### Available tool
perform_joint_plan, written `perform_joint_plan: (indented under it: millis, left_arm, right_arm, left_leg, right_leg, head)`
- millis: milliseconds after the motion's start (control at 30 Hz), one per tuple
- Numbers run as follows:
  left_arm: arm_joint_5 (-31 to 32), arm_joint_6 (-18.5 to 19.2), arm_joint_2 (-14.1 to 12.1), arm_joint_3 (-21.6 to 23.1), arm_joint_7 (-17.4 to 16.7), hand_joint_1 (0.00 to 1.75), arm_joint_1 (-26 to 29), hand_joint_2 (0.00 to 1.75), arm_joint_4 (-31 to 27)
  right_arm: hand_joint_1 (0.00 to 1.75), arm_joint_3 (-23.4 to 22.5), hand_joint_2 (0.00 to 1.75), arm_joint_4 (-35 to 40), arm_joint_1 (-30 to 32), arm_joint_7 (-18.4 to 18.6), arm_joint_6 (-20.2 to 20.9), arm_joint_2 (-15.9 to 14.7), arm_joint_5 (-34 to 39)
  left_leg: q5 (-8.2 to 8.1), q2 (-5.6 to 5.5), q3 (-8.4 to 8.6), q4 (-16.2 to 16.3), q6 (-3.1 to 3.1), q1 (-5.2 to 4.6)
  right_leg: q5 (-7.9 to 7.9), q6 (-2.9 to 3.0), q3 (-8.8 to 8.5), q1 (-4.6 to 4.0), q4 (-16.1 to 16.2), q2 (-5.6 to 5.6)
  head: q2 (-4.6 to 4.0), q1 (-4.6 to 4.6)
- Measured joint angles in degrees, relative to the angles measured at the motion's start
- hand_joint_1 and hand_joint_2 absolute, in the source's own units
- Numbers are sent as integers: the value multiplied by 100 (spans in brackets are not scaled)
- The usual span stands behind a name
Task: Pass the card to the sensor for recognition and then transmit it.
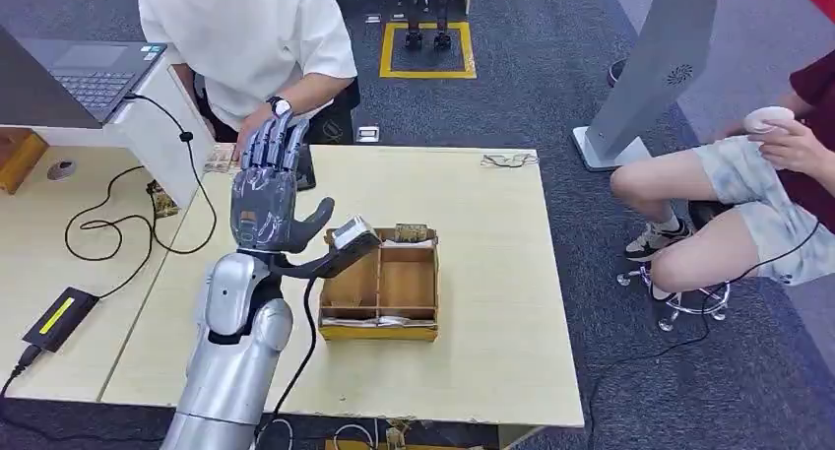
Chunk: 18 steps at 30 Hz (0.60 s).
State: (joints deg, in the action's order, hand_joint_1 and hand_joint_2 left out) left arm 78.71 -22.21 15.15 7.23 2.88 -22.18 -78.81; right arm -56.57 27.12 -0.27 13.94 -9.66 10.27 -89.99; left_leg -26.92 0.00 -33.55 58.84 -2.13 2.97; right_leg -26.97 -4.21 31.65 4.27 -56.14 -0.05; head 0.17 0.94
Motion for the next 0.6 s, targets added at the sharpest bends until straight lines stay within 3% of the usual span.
perform_joint_plan:
  millis: [367,600]
  left_arm:
    - [-193,-90,-120,158,212,0,464,175,-558]
    - [-287,-527,-308,252,671,0,886,175,-752]
  right_arm:
    - [0,-186,0,107,11,-22,17,22,0]
    - [0,-243,0,241,43,-72,22,42,0]
  left_leg:
    - [0,-1,0,0,0,0]
    - [-1,0,-1,-1,0,0]
  right_leg:
    - [0,0,-1,0,0,-1]
    - [-2,0,0,0,0,-1]
  head:
    - [0,-2]
    - [0,0]
